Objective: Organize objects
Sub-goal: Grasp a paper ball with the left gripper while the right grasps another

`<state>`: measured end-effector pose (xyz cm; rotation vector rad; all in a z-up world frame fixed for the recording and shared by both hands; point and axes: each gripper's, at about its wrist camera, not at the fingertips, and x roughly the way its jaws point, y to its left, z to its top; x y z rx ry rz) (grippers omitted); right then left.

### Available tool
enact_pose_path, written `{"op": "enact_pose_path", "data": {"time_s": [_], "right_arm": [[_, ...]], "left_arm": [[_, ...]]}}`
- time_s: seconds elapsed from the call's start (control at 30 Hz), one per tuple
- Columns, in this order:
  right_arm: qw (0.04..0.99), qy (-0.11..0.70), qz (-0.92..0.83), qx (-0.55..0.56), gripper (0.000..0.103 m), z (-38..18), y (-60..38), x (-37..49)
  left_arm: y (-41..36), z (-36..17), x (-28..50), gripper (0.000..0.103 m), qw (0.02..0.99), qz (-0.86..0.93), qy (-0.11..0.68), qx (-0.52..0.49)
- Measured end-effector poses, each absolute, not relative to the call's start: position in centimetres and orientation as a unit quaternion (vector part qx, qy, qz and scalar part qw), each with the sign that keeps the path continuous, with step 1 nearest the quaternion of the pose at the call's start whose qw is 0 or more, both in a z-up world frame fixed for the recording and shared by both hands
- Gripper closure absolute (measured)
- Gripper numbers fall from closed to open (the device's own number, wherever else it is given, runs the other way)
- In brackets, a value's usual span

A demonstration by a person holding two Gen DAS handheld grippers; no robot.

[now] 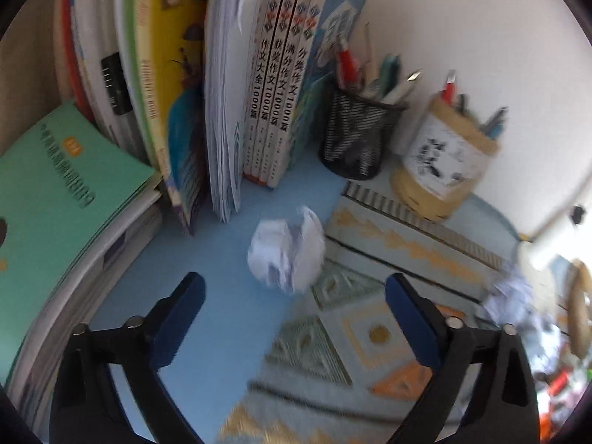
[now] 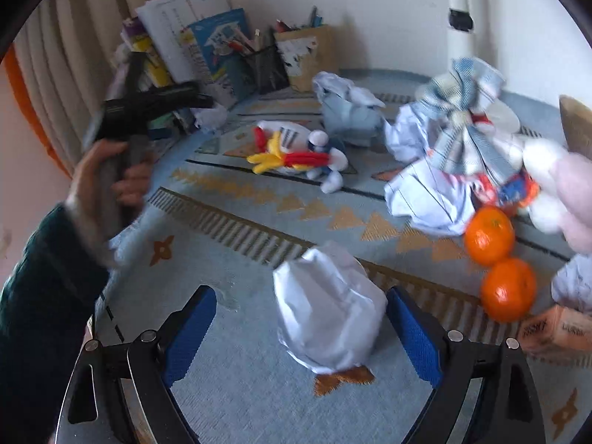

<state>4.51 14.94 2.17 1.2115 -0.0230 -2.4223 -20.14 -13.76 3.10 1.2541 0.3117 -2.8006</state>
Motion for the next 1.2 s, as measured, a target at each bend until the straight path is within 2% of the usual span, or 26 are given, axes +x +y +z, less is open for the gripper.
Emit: {"op": "enact_pose_path", "data": {"time_s": [0.03, 0.07, 0.1, 0.13, 0.17, 0.2, 0.23, 0.33, 0.53, 0.77, 0.93, 1.1, 1.2], "right_arm": [[0.211, 0.001, -0.875, 0.435, 0.01, 2.0, 14.6, 4.6], [0.21, 0.01, -0.876, 0.433, 0.013, 1.9, 14.4, 4.6], [0.21, 0.017, -0.876, 0.433, 0.017, 1.7, 14.2, 4.5], [0.207, 0.026, -0.876, 0.435, 0.029, 1.6, 14.0, 4.4], [0.202, 0.036, -0.875, 0.438, 0.044, 1.3, 13.8, 4.2], [0.201, 0.043, -0.875, 0.439, 0.053, 1.2, 13.7, 4.2], [0.204, 0.045, -0.876, 0.435, 0.054, 1.2, 13.8, 4.4], [0.213, 0.031, -0.887, 0.409, 0.055, 2.3, 14.5, 5.2], [0.21, 0.018, -0.907, 0.364, 0.055, 5.6, 17.8, 8.1], [0.128, -0.016, -0.93, 0.344, 0.055, 8.3, 29.2, 13.4], [0.043, -0.045, -0.912, 0.405, 0.054, 5.6, 36.9, 14.2], [0.038, -0.079, -0.899, 0.43, 0.054, 2.8, 39.8, 13.2], [0.043, -0.083, -0.894, 0.438, 0.049, 2.3, 39.9, 12.7]], "left_arm": [[-13.8, 2.9, -20.6, 0.025, 0.027, -0.907, 0.102, 0.408], [-13.8, 2.7, -21.2, 0.03, 0.024, -0.905, 0.102, 0.413], [-13.8, 2.4, -21.7, 0.05, 0.021, -0.904, 0.1, 0.415], [-13.7, 2.3, -22.0, 0.071, 0.016, -0.903, 0.098, 0.418], [-13.6, 2.2, -22.1, 0.071, 0.014, -0.902, 0.092, 0.421], [-13.6, 2.4, -21.9, 0.073, 0.012, -0.905, 0.091, 0.416], [-13.5, 2.8, -21.4, 0.073, 0.003, -0.907, 0.091, 0.41], [-12.7, 4.7, -18.5, 0.073, -0.022, -0.917, 0.084, 0.39], [-7.6, 7.7, -7.4, 0.073, -0.085, -0.927, 0.071, 0.359], [3.2, 7.7, 4.4, 0.073, -0.218, -0.907, 0.07, 0.354], [9.2, 5.6, 6.1, 0.073, -0.25, -0.895, 0.028, 0.369], [11.7, 3.5, 5.3, 0.073, -0.242, -0.891, 0.016, 0.384], [11.9, 3.3, 5.4, 0.073, -0.235, -0.894, 0.006, 0.382]]}}
